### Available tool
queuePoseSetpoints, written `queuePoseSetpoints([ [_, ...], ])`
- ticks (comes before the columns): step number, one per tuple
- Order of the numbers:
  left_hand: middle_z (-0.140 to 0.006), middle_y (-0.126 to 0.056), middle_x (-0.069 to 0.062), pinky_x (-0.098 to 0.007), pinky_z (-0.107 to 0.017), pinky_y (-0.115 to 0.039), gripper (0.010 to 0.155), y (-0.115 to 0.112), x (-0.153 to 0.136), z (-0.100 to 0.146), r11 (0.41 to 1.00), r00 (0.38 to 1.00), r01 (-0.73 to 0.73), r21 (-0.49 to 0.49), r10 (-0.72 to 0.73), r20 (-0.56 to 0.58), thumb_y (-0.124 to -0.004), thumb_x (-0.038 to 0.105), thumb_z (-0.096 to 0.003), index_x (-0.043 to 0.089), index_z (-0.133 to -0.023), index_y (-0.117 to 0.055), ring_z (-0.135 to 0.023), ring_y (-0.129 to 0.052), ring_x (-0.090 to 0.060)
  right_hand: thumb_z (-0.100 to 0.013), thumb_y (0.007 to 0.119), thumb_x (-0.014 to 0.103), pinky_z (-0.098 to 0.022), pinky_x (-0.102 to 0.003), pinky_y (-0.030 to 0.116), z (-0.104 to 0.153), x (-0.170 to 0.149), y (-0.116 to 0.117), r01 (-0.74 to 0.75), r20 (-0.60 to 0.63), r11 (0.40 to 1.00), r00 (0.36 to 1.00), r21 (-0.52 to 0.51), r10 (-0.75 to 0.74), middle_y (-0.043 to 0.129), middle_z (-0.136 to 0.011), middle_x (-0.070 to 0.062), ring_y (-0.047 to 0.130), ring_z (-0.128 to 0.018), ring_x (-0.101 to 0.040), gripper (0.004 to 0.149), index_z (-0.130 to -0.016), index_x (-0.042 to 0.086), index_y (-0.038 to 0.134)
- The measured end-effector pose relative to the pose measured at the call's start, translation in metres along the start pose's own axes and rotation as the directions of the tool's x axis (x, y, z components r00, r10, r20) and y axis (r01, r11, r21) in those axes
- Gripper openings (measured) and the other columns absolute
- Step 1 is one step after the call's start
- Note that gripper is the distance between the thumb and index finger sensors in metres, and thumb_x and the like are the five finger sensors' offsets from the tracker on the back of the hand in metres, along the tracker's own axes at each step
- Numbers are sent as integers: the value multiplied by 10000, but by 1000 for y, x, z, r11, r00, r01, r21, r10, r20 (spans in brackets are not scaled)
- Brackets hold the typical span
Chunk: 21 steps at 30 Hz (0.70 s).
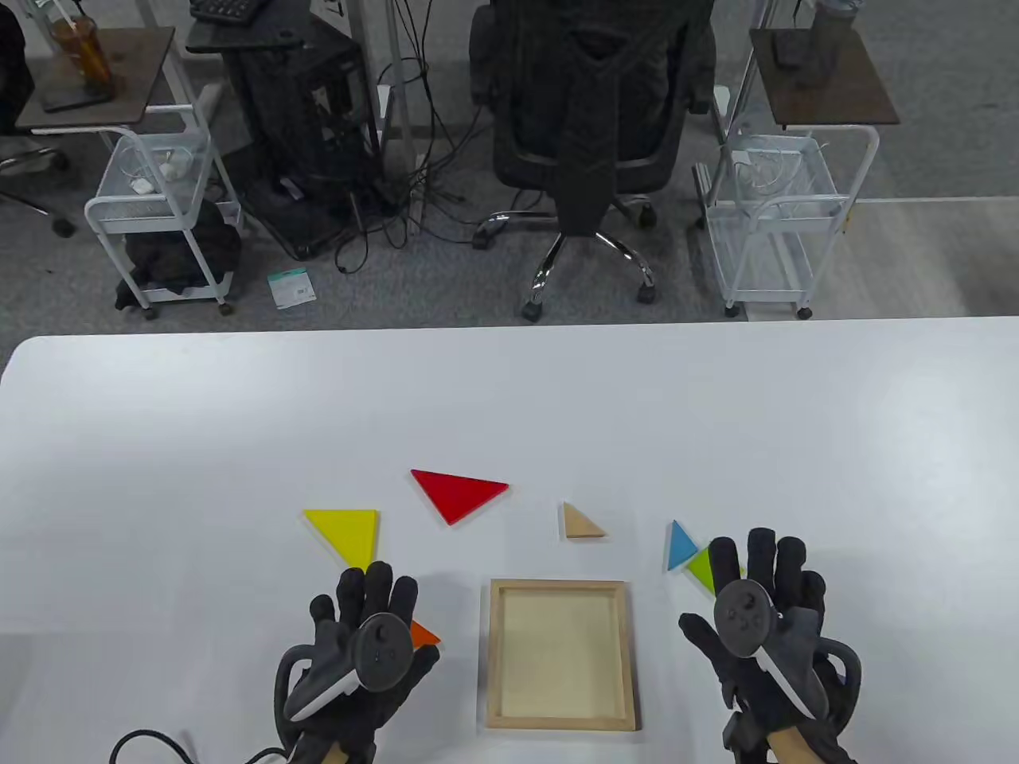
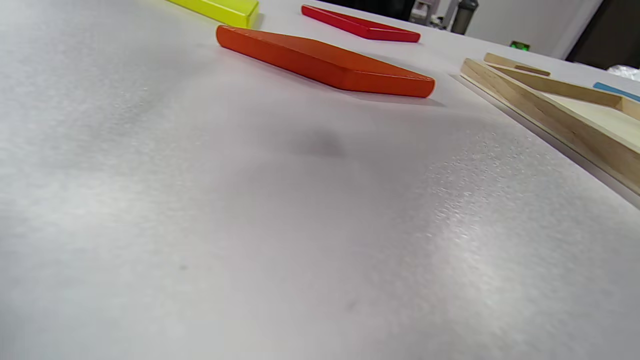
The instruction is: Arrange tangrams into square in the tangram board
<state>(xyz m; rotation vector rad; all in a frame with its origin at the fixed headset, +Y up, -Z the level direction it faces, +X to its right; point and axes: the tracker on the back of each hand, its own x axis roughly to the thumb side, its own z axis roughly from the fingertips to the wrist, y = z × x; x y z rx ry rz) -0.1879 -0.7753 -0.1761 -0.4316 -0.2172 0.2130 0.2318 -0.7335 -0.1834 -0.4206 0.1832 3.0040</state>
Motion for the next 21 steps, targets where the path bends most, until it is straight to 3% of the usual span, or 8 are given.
queuePoseSetpoints([
  [7, -1033, 225, -125, -615, -592, 87, 757, -1, 0, -1, 1000, 1000, 13, -2, -13, -5, -406, 599, -566, 239, -1068, 32, -938, 193, -426, -311, 604, 678, -825, -455, 2, -1, -2, 0, 59, 30, 998, 998, 20, -60, -261, -980, 182, -297, -931, -131, 884, -968, 536, 29],
  [21, -1041, 219, -127, -624, -595, 82, 759, 0, 1, 0, 999, 1000, 28, 25, -29, 1, -409, 608, -561, 248, -1073, 21, -942, 188, -432, -276, 536, 707, -825, -458, 13, -1, 10, 15, -7, 70, 998, 998, 56, 3, -267, -973, 182, -306, -922, -125, 885, -952, 530, -6],
])
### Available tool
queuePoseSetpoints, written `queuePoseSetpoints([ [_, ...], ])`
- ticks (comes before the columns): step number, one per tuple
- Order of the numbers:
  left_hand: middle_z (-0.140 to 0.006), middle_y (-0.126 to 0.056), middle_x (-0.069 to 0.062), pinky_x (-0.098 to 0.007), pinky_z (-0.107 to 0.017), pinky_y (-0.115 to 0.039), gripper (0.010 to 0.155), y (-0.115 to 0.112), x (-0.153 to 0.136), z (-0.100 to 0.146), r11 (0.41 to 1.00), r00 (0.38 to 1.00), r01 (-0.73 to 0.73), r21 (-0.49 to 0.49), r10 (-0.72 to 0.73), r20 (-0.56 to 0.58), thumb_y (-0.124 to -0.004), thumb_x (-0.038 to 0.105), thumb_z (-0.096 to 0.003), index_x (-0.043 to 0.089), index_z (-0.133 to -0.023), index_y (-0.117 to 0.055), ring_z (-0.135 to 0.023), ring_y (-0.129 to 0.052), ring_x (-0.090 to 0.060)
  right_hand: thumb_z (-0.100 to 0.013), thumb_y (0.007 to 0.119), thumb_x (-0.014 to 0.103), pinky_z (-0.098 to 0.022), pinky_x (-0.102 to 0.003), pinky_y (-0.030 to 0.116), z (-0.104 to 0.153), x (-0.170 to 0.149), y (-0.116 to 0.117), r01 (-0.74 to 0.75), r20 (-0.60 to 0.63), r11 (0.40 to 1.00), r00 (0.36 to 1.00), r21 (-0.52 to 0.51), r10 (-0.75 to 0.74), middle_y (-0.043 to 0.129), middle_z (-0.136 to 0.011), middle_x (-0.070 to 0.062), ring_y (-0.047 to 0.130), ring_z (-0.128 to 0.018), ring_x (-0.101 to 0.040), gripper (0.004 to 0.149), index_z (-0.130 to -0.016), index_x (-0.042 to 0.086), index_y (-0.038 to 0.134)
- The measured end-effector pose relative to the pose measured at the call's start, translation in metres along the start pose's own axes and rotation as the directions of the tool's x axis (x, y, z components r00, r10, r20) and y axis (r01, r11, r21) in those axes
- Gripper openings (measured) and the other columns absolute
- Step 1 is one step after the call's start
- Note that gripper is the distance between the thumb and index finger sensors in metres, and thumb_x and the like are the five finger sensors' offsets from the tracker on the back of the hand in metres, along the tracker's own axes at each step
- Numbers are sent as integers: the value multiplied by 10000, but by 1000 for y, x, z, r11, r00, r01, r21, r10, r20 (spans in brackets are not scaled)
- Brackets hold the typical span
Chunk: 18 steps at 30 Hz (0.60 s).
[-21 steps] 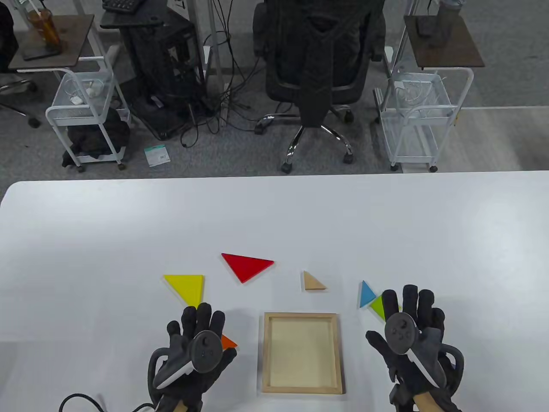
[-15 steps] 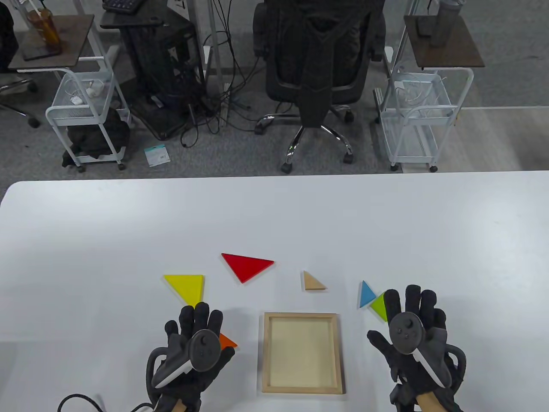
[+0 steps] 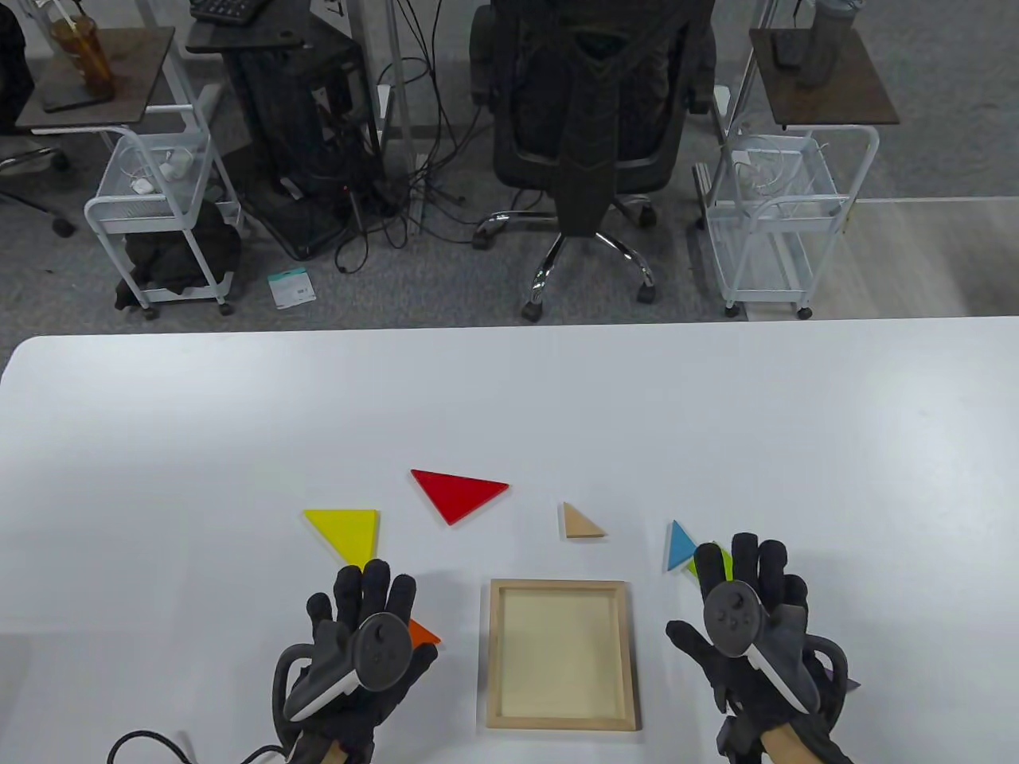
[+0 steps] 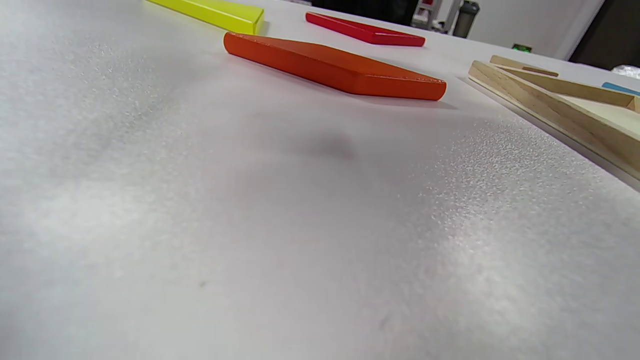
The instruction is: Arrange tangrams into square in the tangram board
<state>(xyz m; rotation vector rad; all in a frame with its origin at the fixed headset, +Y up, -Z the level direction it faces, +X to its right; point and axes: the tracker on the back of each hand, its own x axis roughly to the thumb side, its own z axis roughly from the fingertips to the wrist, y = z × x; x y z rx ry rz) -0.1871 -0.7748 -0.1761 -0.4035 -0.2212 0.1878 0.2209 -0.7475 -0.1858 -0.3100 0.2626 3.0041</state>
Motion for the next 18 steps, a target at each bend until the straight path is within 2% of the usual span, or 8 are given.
queuePoseSetpoints([
  [7, -1042, 216, -138, -624, -595, 80, 774, 1, 0, 1, 999, 1000, -9, 36, 9, 4, -401, 603, -562, 229, -1056, 63, -943, 183, -438, -282, 541, 706, -828, -459, 24, 1, 3, 2, -27, 7, 1000, 1000, -2, 27, -262, -976, 179, -299, -927, -129, 884, -950, 531, -11],
  [11, -1044, 214, -136, -622, -596, 83, 775, 1, -1, 2, 999, 1000, -6, 50, 6, 6, -397, 605, -561, 225, -1056, 62, -944, 185, -434, -287, 542, 702, -830, -456, 24, -4, -3, 5, -15, -32, 999, 999, 34, 16, -265, -973, 184, -301, -926, -123, 878, -945, 534, -14],
  [18, -1045, 214, -133, -623, -594, 84, 777, 1, -2, 2, 999, 1000, -7, 51, 7, 2, -402, 608, -560, 227, -1061, 53, -945, 186, -433, -290, 545, 702, -833, -463, 57, -6, -6, 4, -14, -60, 999, 998, 37, 16, -254, -985, 160, -275, -943, -154, 884, -952, 524, -12],
])
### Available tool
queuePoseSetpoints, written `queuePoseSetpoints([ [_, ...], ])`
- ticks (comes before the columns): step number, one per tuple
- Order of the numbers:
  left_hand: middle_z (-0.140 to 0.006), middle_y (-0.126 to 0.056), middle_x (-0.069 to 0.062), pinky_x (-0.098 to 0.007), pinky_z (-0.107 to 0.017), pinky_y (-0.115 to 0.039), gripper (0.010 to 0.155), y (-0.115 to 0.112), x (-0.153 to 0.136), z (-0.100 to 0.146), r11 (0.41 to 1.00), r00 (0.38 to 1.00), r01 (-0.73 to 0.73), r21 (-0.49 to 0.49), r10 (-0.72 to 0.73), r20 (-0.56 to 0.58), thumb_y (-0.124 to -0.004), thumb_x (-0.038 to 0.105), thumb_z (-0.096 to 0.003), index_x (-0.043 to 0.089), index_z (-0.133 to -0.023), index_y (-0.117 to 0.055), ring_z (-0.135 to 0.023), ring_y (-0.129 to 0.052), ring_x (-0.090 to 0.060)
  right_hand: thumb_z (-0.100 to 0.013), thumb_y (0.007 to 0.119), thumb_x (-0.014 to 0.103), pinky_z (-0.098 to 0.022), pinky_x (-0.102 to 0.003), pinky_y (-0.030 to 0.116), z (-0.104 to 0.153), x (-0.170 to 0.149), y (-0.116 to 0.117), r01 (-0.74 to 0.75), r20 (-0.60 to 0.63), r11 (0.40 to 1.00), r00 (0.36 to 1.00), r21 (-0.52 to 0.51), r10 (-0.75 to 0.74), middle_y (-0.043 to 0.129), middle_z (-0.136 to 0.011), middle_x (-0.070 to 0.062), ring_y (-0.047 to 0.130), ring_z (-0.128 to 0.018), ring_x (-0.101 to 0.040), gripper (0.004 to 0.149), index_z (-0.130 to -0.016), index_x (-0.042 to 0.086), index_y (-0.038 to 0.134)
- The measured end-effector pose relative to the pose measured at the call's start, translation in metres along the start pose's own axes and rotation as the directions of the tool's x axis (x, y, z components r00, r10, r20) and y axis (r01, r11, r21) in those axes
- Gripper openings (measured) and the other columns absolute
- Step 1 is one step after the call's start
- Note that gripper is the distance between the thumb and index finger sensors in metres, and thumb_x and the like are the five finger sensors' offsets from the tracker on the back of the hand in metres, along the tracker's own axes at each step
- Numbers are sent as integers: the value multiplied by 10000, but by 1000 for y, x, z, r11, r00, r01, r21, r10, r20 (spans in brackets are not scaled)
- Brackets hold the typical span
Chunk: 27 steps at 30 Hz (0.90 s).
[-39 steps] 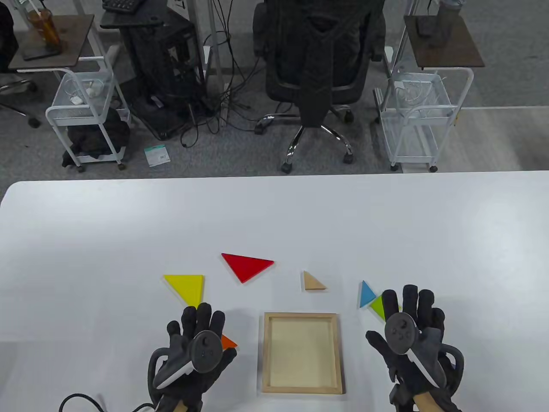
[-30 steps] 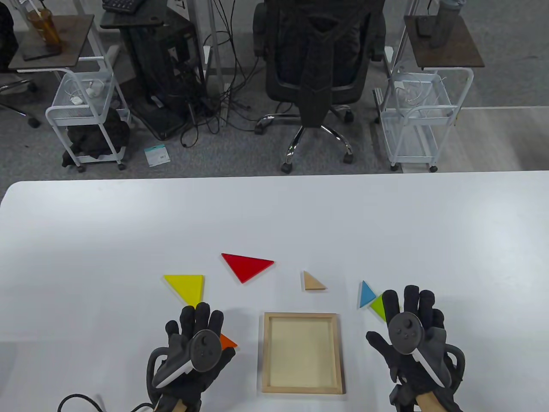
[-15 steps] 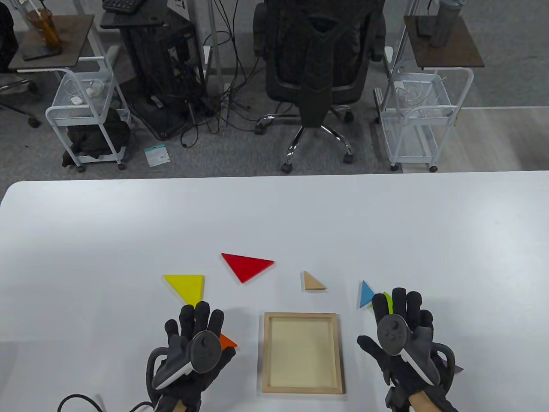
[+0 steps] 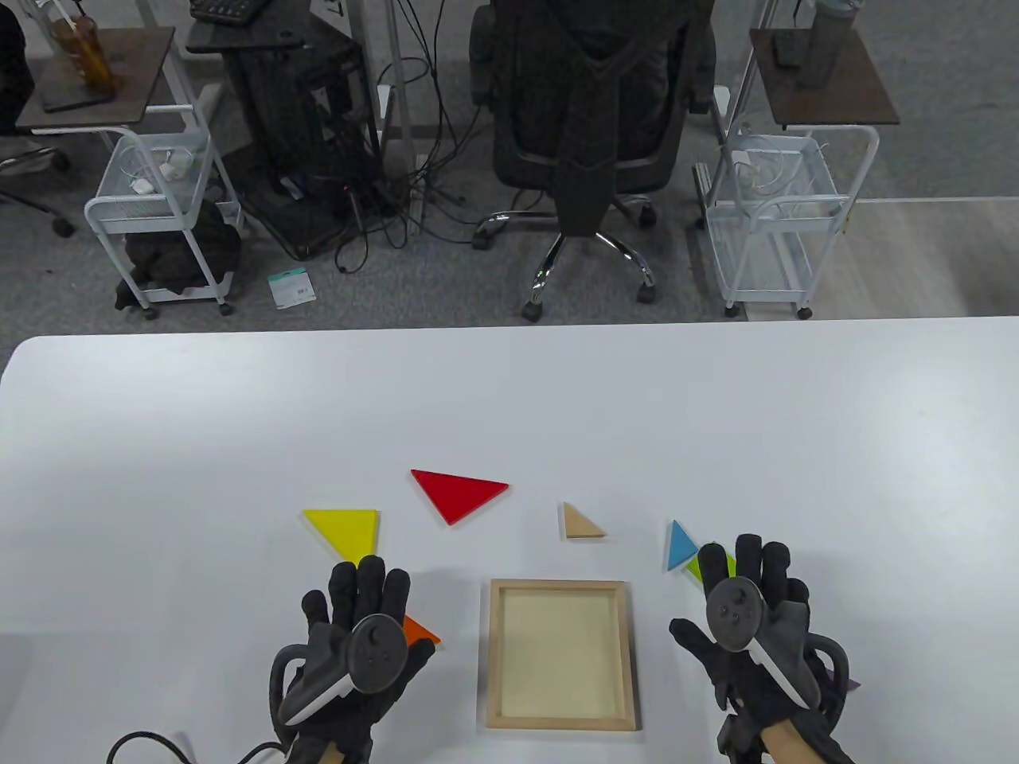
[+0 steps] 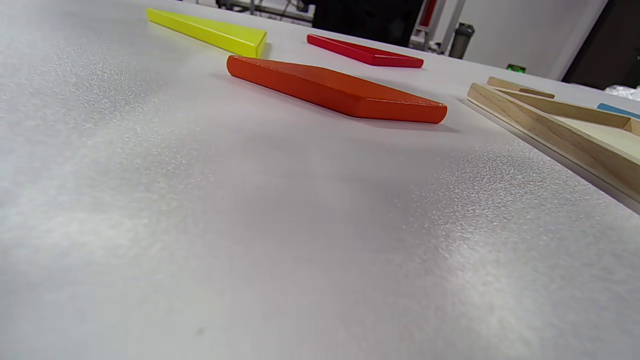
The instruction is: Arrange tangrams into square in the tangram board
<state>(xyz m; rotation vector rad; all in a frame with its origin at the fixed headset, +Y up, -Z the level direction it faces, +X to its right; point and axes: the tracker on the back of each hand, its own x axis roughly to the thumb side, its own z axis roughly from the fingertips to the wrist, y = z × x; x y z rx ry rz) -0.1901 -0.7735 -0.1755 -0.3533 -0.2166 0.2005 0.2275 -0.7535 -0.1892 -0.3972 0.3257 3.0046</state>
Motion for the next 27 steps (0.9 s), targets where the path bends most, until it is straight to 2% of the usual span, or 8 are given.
queuePoseSetpoints([
  [3, -1045, 214, -132, -623, -593, 84, 775, 1, -1, 0, 1000, 1000, 2, 1, -2, -2, -401, 606, -560, 228, -1062, 52, -944, 187, -432, -290, 543, 704, -833, -463, 62, -1, -2, 0, 11, -3, 1000, 1000, 8, -11, -258, -983, 154, -272, -943, -161, 885, -953, 522, -15],
  [7, -1049, 212, -127, -620, -598, 84, 785, 19, -1, -9, 998, 1000, 5, 57, -5, 9, -425, 605, -562, 229, -1069, 42, -948, 187, -427, -290, 540, 706, -832, -465, 69, 0, -3, -2, 26, -5, 1000, 1000, 1, -26, -256, -985, 149, -266, -947, -168, 888, -955, 517, -16],
  [11, -1078, 167, -121, -620, -638, 48, 841, 56, 19, -42, 991, 992, 85, 105, -94, 82, -547, 602, -549, 232, -1077, -6, -976, 144, -428, -291, 543, 705, -832, -466, 69, 0, -5, -5, 52, 1, 999, 999, 4, -52, -254, -987, 149, -264, -948, -168, 888, -957, 516, -13],
  [13, -1112, 86, -141, -647, -723, -87, 884, 70, 31, -63, 985, 979, 149, 89, -160, 125, -635, 586, -526, 223, -1087, -57, -1029, 22, -457, -292, 544, 705, -832, -465, 69, 0, -6, -6, 63, 3, 998, 998, 6, -63, -254, -987, 148, -264, -948, -167, 887, -957, 516, -12],
  [15, -1135, -29, -154, -629, -786, -253, 914, 83, 44, -94, 968, 955, 247, 49, -252, 156, -714, 570, -496, 202, -1098, -133, -1071, -150, -453, -290, 546, 704, -832, -466, 69, 0, -8, -8, 79, 8, 997, 997, 5, -79, -252, -989, 148, -263, -949, -169, 889, -959, 515, -9],
  [19, -1139, -194, -173, -565, -811, -465, 964, 84, 52, -149, 922, 922, 372, -107, -354, 157, -821, 548, -443, 164, -1101, -230, -1053, -412, -426, -292, 546, 705, -832, -466, 70, 2, -9, -10, 91, 13, 996, 996, -2, -91, -251, -990, 145, -262, -950, -170, 890, -962, 512, -7],
  [24, -1137, -217, -176, -540, -812, -498, 995, 74, 36, -198, 912, 954, 300, -279, -293, 70, -855, 536, -433, 151, -1100, -224, -1042, -450, -418, -293, 546, 704, -832, -466, 71, 2, -8, -11, 96, 21, 995, 995, -12, -96, -250, -991, 144, -261, -950, -170, 891, -964, 509, -6],
  [27, -1138, -192, -165, -536, -818, -465, 992, 71, 30, -211, 897, 961, 268, -350, -275, 30, -858, 525, -443, 160, -1098, -209, -1049, -414, -412, -292, 547, 704, -832, -466, 70, 2, -9, -12, 99, 20, 995, 995, -14, -99, -249, -991, 145, -262, -949, -169, 891, -964, 510, -6],
])
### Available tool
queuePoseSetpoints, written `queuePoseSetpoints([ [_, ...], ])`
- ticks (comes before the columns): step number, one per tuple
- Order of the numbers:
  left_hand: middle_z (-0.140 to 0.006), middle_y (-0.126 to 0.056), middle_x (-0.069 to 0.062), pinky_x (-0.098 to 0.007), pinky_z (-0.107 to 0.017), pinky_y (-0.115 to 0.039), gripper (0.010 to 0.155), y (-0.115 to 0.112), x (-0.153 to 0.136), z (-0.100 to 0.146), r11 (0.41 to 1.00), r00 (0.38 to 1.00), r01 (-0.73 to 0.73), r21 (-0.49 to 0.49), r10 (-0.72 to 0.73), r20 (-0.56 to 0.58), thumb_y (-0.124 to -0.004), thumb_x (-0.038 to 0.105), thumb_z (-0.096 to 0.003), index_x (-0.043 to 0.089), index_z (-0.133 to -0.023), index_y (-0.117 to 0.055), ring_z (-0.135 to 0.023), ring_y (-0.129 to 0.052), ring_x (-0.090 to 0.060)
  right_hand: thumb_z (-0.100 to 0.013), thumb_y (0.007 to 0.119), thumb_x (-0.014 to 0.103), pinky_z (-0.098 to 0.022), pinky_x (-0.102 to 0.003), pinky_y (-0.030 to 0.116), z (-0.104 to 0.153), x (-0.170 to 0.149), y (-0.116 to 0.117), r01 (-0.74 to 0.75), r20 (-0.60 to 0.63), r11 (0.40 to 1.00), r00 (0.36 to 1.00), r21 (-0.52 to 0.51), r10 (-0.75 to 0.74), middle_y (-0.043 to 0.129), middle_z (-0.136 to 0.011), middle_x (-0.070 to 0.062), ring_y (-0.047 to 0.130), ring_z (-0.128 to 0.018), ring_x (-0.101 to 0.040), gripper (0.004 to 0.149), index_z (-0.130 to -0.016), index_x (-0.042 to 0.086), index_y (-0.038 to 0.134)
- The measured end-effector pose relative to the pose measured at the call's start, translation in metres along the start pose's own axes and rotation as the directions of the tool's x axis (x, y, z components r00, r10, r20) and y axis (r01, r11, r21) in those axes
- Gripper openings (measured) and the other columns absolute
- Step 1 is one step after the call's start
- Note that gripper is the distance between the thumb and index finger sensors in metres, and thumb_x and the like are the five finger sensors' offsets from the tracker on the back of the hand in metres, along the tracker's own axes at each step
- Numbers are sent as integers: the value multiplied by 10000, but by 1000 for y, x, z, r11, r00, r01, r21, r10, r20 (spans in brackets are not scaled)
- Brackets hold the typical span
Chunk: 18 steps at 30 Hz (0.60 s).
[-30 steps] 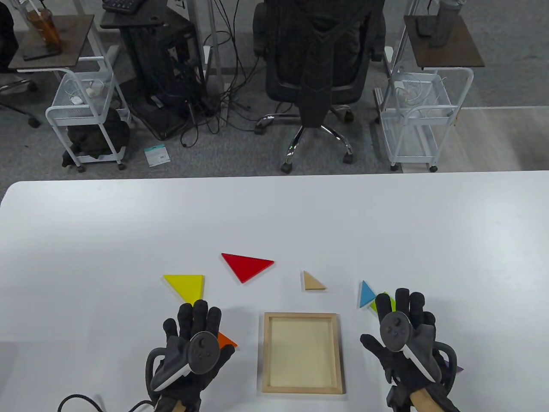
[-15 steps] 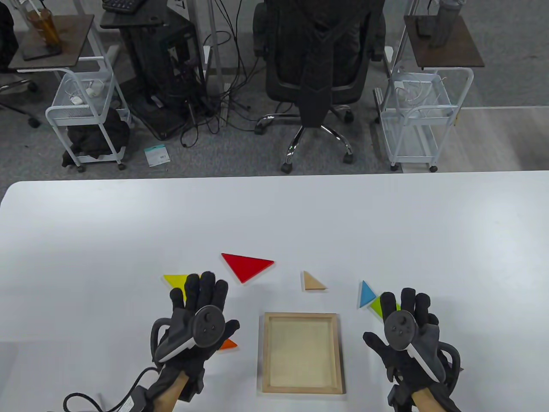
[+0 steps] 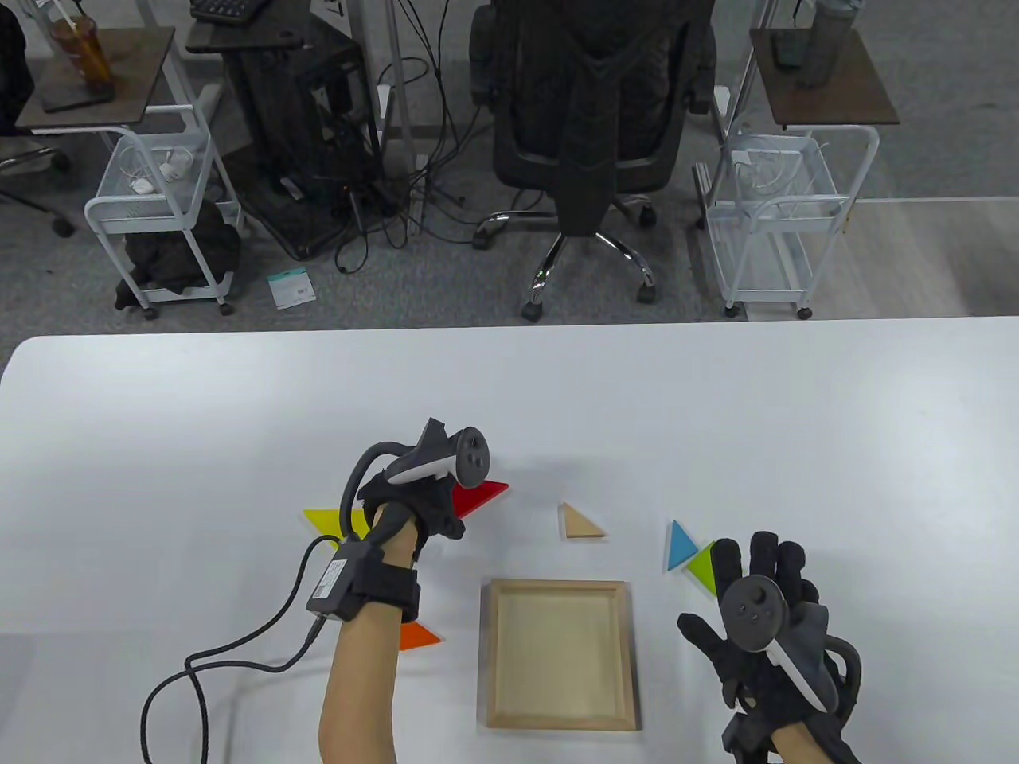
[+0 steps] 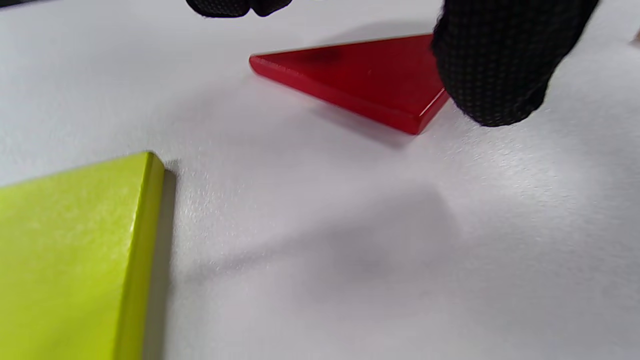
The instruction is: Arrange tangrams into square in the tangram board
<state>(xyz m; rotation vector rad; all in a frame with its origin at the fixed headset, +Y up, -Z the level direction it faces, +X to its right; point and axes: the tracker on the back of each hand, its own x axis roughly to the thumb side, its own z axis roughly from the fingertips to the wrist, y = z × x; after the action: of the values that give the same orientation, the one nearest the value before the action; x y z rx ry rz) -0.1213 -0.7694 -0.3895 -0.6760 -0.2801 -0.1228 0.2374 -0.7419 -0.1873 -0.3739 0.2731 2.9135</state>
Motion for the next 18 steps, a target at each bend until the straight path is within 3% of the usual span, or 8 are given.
queuePoseSetpoints([
  [8, -1142, -208, -135, -528, -822, -444, 945, -4, 3, -21, 996, 1000, 21, -87, -20, 13, -860, 508, -455, 192, -1098, -243, -1053, -410, -395, -293, 550, 703, -832, -466, 64, -2, -6, -2, 29, -28, 1000, 999, 7, -29, -253, -989, 146, -267, -947, -165, 893, -965, 509, -4],
  [18, -1112, -375, -114, -527, -806, -533, 929, -5, 4, -20, 996, 994, 93, -12, -92, 54, -866, 537, -406, 193, -1090, -341, -998, -543, -386, -292, 549, 703, -832, -466, 67, -2, -5, -2, 22, -35, 1000, 999, 13, -21, -249, -992, 144, -264, -949, -167, 893, -968, 505, -2],
])
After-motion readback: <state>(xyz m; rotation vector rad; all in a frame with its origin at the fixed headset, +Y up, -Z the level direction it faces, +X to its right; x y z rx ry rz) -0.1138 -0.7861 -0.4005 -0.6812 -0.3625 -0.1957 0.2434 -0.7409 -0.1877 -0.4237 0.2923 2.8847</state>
